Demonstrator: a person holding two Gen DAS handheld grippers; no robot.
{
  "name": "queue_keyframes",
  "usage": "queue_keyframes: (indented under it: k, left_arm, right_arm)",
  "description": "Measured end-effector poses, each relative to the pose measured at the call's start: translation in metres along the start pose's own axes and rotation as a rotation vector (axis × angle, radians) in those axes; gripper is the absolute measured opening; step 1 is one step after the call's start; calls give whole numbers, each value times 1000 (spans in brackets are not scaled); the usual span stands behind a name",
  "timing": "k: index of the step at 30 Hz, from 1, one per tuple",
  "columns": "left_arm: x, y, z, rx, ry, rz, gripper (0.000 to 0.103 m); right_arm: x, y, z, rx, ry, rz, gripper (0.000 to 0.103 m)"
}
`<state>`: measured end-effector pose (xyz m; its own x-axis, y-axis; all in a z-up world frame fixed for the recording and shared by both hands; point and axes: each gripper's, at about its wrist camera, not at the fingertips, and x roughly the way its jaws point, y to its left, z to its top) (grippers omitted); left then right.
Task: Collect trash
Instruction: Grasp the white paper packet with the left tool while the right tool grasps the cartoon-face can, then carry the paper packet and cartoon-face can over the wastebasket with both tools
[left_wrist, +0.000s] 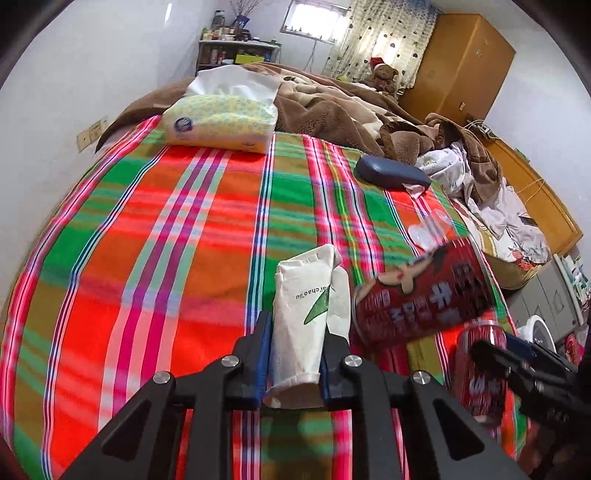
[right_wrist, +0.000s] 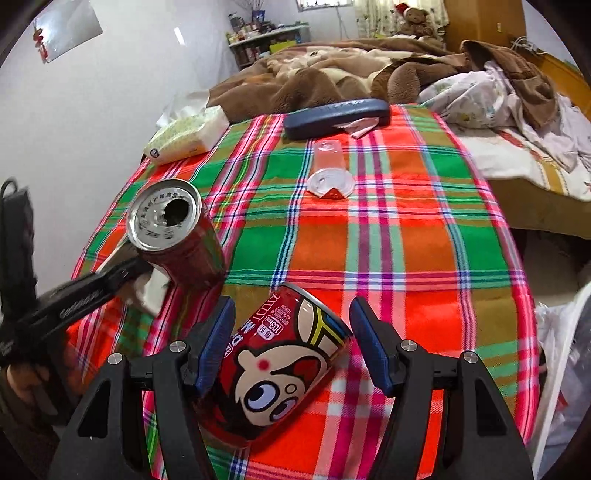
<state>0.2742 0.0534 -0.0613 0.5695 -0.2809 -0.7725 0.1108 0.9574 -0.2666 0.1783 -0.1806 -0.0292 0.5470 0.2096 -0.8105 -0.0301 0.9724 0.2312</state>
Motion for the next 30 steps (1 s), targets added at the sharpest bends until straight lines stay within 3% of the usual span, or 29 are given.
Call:
queue_keyframes:
  k: [8,14,22,30]
  left_arm:
    - [-27,2,-39,-41,-3,-1,22]
    - [-39,-3,-59,-51,1,-9,22]
    - [-42,-17,-66,-13,-2,8,23]
    - [-35,-23,-60,-8,14,18,28]
  right_arm:
    - [-6,4,-12,35,6,29,73]
    - [-6,16,-21,-3,14,-2,75]
    - [1,15,-34,21,55,-50,75]
    - [0,15,-33,-11,29,-62,75]
